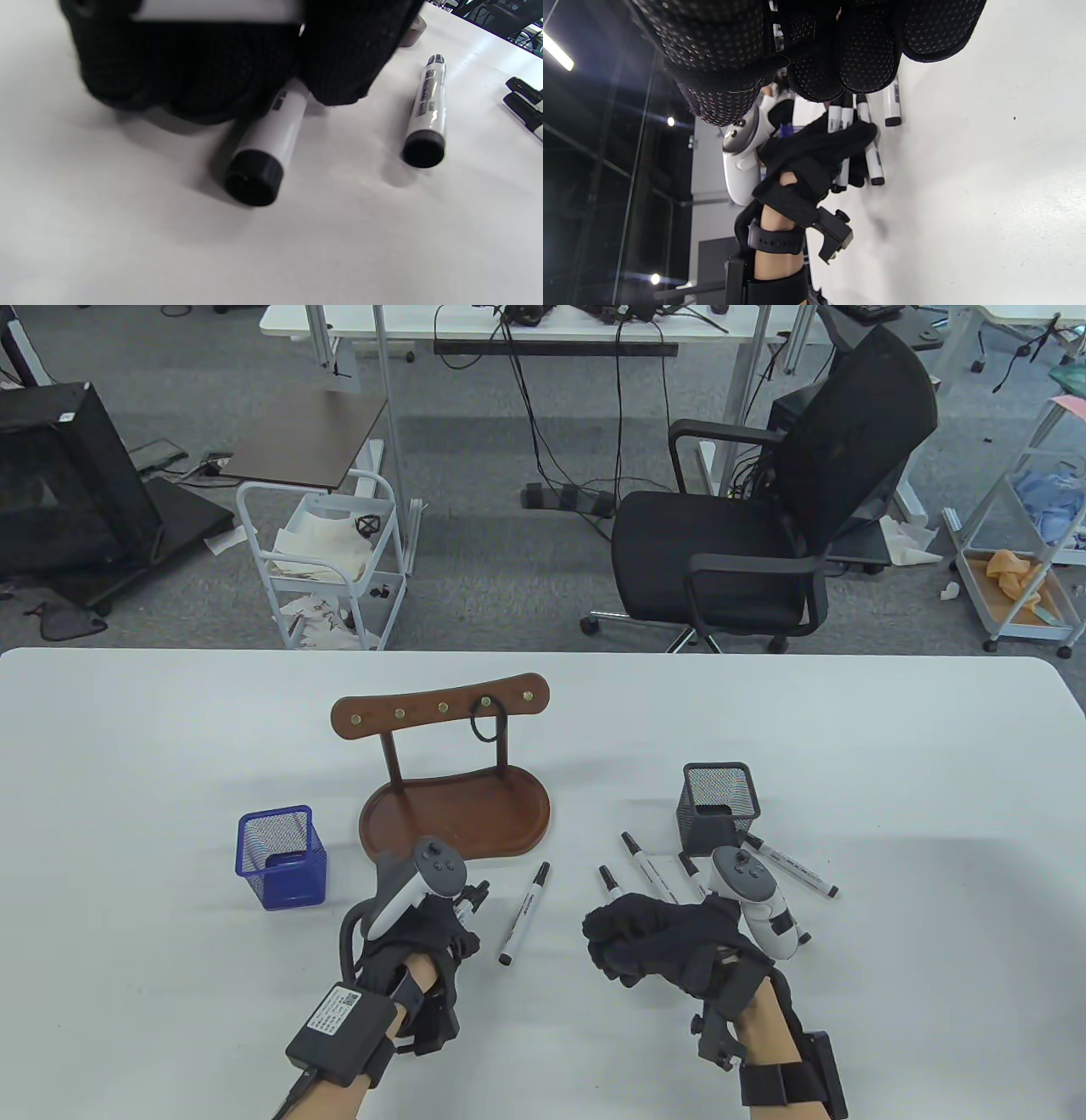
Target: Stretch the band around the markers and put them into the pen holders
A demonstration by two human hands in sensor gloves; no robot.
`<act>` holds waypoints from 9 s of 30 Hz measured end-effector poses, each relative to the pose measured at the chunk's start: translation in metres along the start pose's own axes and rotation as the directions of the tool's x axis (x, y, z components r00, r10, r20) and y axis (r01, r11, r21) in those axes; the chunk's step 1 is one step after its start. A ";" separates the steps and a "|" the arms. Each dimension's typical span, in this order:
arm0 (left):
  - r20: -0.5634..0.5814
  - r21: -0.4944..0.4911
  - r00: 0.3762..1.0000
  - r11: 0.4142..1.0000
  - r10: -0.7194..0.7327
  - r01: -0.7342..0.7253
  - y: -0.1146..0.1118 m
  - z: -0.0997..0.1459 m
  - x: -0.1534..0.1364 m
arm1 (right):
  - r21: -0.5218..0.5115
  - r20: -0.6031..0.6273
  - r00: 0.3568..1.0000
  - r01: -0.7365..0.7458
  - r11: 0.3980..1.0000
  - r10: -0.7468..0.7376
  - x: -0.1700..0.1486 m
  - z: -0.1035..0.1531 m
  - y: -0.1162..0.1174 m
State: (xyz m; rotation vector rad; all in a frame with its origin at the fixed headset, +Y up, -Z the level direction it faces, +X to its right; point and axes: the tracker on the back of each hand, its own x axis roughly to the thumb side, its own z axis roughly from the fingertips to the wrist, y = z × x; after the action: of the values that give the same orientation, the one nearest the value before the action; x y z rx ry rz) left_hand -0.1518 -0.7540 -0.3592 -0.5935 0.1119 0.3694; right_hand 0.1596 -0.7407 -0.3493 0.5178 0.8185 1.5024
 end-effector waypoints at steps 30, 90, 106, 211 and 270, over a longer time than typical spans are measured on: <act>0.124 -0.088 0.991 0.996 0.045 -0.035 0.023 0.006 0.021 | -0.006 -0.013 1.000 -0.001 1.000 0.001 0.000 -0.001 -0.001; 0.036 0.072 0.989 0.988 -0.142 0.139 -0.012 -0.026 0.087 | -0.045 -0.017 1.000 -0.003 0.999 0.002 0.000 0.005 -0.007; 0.167 -0.056 0.967 0.977 -0.192 0.203 -0.004 -0.010 0.075 | -0.059 -0.033 0.999 -0.011 0.998 0.009 -0.001 0.004 -0.007; 0.220 -0.349 0.487 0.534 0.846 -0.770 0.005 -0.006 0.045 | -0.345 -0.170 0.682 -0.717 0.606 0.711 0.030 -0.024 0.064; 0.623 0.067 0.603 0.734 0.498 -0.676 0.067 0.045 -0.039 | -0.536 -0.218 0.757 -0.620 0.573 0.616 0.023 -0.006 0.039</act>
State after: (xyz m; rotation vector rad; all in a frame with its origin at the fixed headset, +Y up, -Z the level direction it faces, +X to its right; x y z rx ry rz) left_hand -0.2130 -0.6893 -0.3494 -0.0937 -0.2249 1.1668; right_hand 0.1268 -0.7179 -0.3270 0.3347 0.1042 2.3035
